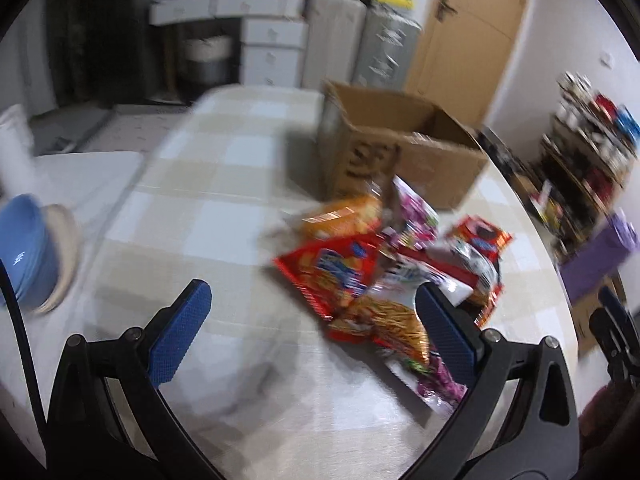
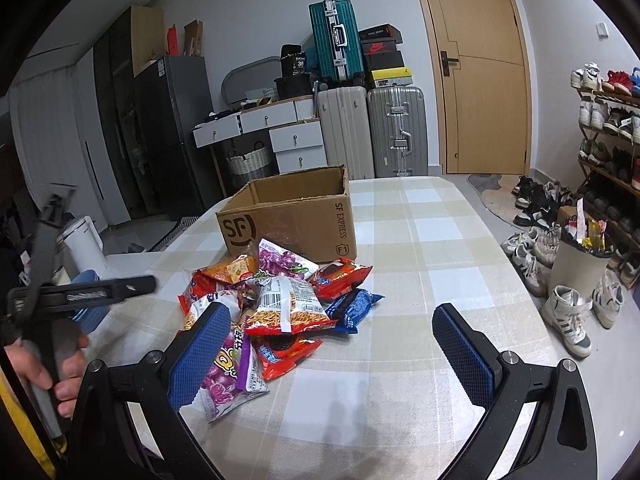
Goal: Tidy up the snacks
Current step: 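Lower the left gripper onto the red chip bag and close it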
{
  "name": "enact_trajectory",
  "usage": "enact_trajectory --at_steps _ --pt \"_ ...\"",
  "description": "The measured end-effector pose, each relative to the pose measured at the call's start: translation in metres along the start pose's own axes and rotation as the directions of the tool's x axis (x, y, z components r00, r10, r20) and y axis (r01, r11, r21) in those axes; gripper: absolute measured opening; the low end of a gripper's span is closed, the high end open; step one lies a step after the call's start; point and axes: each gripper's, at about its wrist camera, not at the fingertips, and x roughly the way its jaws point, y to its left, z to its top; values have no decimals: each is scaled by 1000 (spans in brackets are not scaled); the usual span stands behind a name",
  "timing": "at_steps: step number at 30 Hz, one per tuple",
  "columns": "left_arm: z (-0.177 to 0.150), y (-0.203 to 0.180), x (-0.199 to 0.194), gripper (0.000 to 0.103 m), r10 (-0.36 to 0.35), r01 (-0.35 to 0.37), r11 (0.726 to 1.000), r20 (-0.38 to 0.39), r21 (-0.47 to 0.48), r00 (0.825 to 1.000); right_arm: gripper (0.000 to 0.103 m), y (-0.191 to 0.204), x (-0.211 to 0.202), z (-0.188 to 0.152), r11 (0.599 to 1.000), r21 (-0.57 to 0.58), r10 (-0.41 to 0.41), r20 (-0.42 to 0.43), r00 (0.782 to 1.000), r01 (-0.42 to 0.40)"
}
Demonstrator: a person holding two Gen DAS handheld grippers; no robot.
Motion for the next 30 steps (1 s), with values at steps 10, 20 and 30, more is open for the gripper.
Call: enact_trajectory --at_steps 10,20,30 --pt "22 -3 68 94 -13 9 1000 -165 -22 986 103 6 3 -2 1000 -19 16 -26 1000 -16" --pt "24 -5 114 69 20 -20 1000 -213 2 977 103 13 5 -3 998 -53 25 -34 999 -27" --pt "21 8 95 30 -93 84 995 -206 -51 974 103 9 11 -5 999 -33 31 -47 998 -33"
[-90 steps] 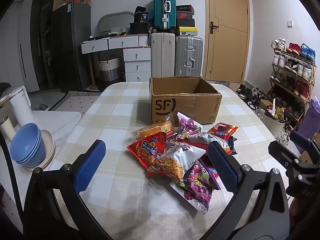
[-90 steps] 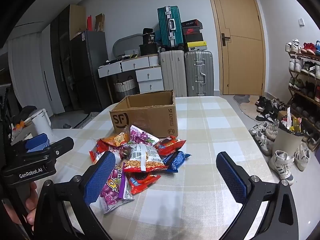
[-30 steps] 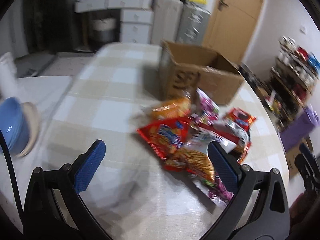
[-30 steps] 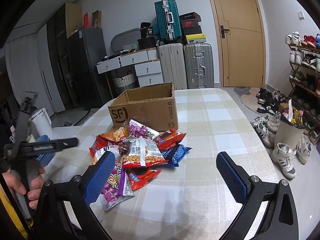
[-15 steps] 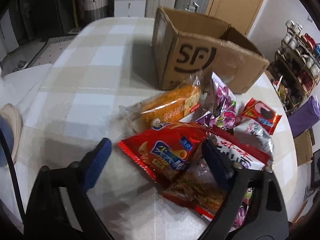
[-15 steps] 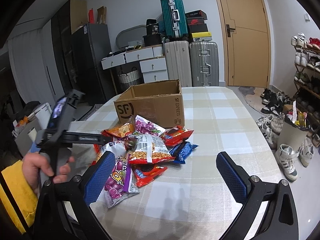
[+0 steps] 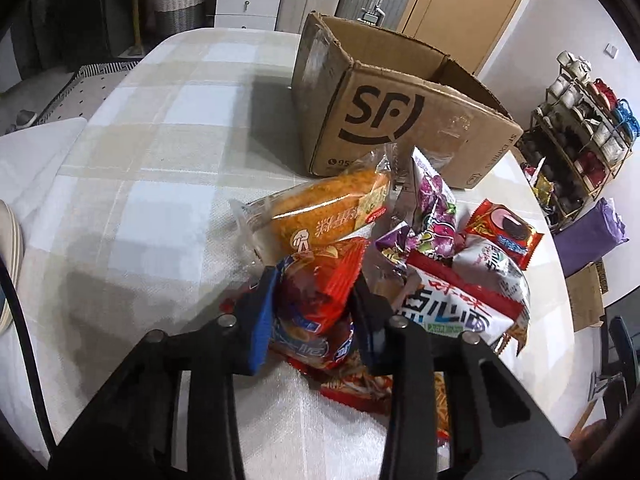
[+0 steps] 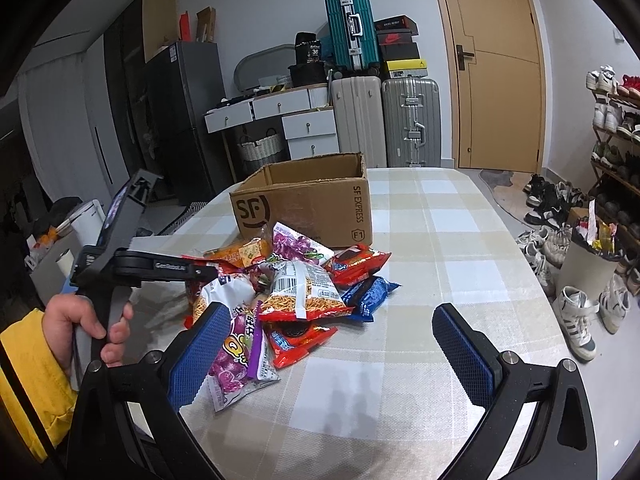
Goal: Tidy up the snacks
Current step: 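Lower the left gripper onto the red chip bag and close it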
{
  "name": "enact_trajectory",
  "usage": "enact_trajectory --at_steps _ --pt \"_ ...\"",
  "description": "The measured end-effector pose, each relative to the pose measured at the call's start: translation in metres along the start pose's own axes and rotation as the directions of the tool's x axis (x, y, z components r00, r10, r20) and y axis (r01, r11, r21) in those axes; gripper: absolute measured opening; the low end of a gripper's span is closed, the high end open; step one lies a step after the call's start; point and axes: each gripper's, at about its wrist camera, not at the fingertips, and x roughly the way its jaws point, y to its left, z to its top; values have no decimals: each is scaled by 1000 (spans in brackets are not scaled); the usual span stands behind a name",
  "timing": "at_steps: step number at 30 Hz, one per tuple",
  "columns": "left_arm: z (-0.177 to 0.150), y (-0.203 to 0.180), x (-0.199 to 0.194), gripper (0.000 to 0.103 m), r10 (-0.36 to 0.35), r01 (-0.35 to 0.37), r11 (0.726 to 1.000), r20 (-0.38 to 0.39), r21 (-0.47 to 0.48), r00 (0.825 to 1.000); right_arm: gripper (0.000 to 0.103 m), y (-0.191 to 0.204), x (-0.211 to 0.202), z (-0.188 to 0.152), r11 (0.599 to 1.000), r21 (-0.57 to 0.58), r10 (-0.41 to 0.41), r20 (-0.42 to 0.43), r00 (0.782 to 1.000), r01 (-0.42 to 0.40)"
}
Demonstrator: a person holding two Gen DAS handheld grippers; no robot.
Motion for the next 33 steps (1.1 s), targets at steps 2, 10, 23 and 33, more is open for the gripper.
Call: enact_trajectory --at_steps 2,10,23,33 --pt "-1 2 -5 28 -8 8 1000 10 -2 1000 103 -1 2 -1 1000 4 -4 -5 1000 4" --pt "-8 12 -19 25 -21 21 1000 10 -2 1000 103 -4 8 -4 999 30 25 -35 999 -24" --pt "-13 26 -52 25 -73 75 997 56 -34 996 103 -10 62 26 955 152 278 -154 948 -255" --pt "-7 45 -81 25 -141 152 984 118 -91 983 97 19 90 26 899 205 430 -250 867 -387"
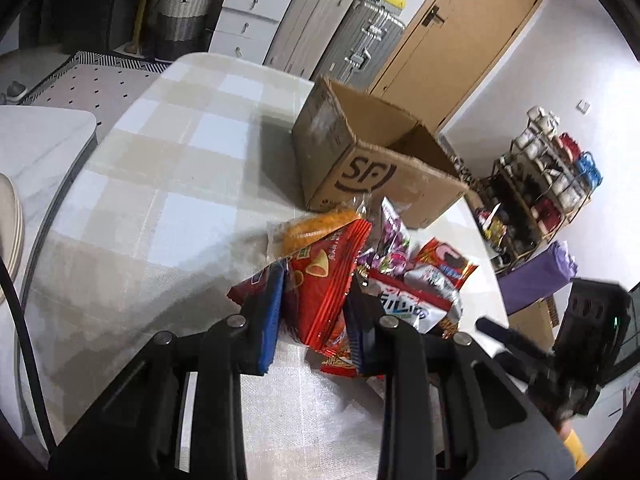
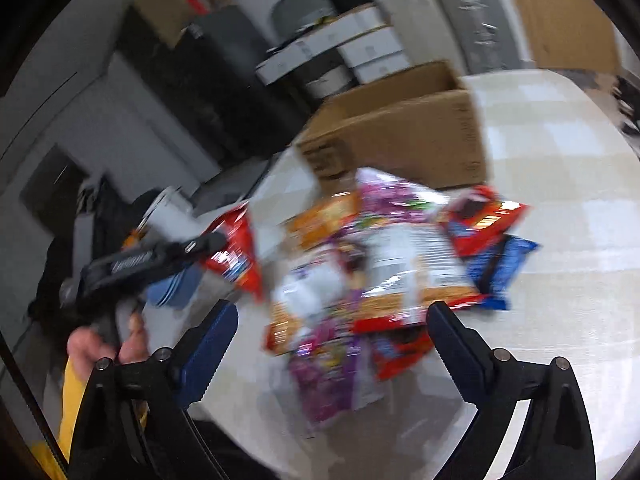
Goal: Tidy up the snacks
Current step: 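Lower the left gripper onto the red chip bag and close it, then grasp the white noodle-snack bag with the right gripper while the left lifts the red bag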
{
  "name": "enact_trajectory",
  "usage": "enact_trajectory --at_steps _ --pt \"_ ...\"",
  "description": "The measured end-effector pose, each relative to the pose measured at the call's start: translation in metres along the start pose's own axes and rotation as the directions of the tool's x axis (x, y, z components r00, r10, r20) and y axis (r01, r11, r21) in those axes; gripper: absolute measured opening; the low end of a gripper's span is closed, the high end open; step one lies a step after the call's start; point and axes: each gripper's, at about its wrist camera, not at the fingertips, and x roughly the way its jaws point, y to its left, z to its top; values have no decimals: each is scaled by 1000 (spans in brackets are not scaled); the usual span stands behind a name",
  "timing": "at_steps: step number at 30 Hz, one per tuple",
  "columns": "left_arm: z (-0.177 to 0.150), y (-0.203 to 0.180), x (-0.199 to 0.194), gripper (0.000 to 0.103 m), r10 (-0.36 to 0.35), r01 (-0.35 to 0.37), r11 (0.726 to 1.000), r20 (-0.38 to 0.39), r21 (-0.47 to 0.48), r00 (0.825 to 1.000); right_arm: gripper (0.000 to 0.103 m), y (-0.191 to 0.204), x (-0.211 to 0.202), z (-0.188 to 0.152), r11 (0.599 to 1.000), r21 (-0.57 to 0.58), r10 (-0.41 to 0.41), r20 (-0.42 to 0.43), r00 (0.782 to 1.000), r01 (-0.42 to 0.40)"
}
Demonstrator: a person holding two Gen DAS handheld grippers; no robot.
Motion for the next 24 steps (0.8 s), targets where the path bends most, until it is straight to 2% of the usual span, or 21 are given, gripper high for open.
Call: enact_trajectory --at_steps 2,4,6,9,18,19,21,22,23,24 --pt "2 3 -5 25 -10 10 1000 9 -12 1000 97 16 1 -1 999 -28 40 -8 999 -40" --pt "3 7 -8 25 -17 18 1000 12 -21 1000 97 27 12 3 999 -24 45 -28 999 -45" --pt "4 11 -11 25 -25 25 999 15 -34 1000 97 31 24 5 1000 -21 6 -59 998 -7" --pt "5 18 -16 25 -32 33 998 23 -53 999 96 28 50 8 994 -10 -109 -109 988 109" --pt "5 26 -22 25 -65 67 995 20 -79 998 96 34 96 21 979 -46 -203 -152 967 198" --pt "5 26 -22 25 -69 70 994 18 -80 997 94 35 97 21 977 -53 -212 -156 965 206" --pt "3 25 -22 25 -72 73 994 14 -76 997 82 36 107 23 974 -77 -224 -170 960 213" --pt "2 24 -23 25 -74 75 994 12 -74 997 80 37 111 22 972 -84 -229 -173 958 217" --pt "3 25 -22 25 -76 76 994 12 -74 997 74 37 114 22 972 -88 -229 -175 958 217" --pt "3 24 -22 25 -79 79 994 11 -73 997 64 36 119 21 973 -88 -226 -181 957 213"
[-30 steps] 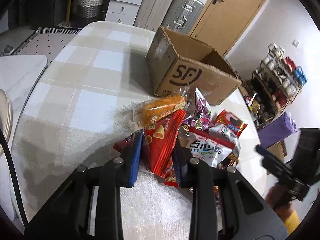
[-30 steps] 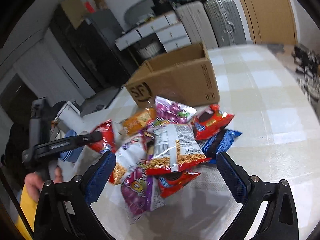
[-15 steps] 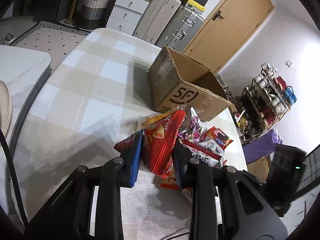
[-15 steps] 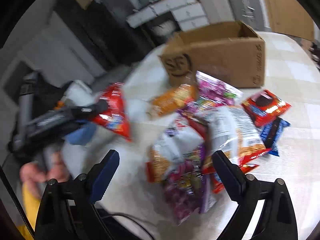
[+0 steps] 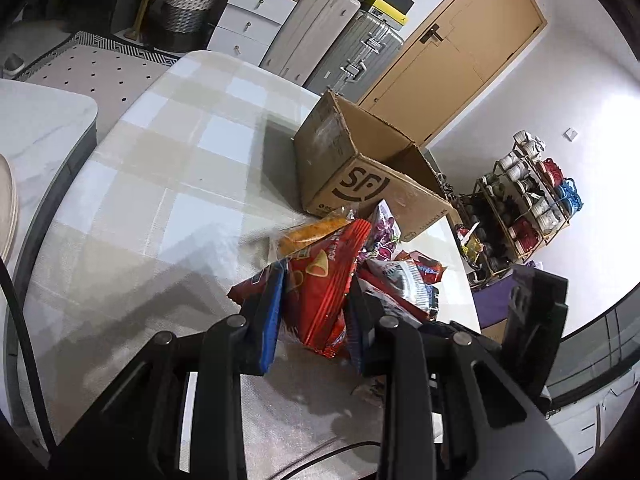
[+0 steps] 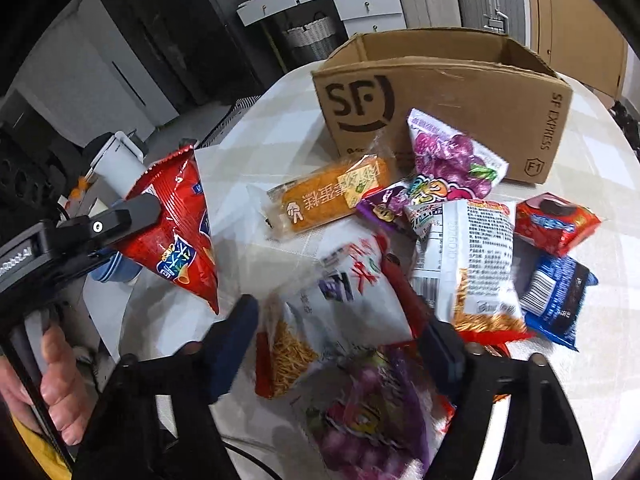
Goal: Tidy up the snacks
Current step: 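Grasp the white noodle-snack bag with the right gripper while the left lifts the red bag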
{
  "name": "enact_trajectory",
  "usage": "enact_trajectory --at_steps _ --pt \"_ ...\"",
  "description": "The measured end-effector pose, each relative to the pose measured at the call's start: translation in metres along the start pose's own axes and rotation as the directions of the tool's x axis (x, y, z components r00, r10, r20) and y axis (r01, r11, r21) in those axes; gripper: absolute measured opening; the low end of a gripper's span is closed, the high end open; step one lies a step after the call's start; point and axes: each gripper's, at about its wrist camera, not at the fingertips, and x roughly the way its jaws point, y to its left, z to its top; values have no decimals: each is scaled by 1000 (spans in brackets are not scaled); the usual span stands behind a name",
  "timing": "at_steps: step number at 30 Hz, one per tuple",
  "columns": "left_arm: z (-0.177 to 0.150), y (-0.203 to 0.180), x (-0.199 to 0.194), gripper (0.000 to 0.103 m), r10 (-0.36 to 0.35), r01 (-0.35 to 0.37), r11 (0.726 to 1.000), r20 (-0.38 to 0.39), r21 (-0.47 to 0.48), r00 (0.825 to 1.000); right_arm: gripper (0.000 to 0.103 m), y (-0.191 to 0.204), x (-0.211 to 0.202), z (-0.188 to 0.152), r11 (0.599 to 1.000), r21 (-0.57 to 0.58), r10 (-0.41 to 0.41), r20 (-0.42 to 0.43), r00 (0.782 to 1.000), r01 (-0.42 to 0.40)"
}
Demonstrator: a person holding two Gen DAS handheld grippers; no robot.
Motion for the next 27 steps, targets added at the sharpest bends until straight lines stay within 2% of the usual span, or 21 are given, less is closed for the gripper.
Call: enact_trajectory --at_steps 3,6,10,13,22,27 --pt "-1 -1 -1 25 -8 8 1000 -5 -2 1000 50 1 14 -2 999 4 42 -28 999 -42" --pt "-2 -3 -1 25 -15 15 1000 -9 0 1000 46 4 16 -4 999 -20 39 -3 999 -39" --pt "-2 -4 -1 25 -20 20 1000 -12 2 1000 40 3 11 -8 997 -20 80 20 997 -79" --pt "-2 -3 -1 25 -20 20 1000 -13 0 1000 37 2 14 -10 995 -20 103 31 994 -102" --pt "-2 -2 -1 25 -22 22 1000 -12 -5 1000 35 -6 -25 -25 988 -12 158 97 983 -157" --pt "-3 -5 -1 25 -22 22 1000 -14 2 1000 35 -13 -44 -27 978 11 202 148 968 -206"
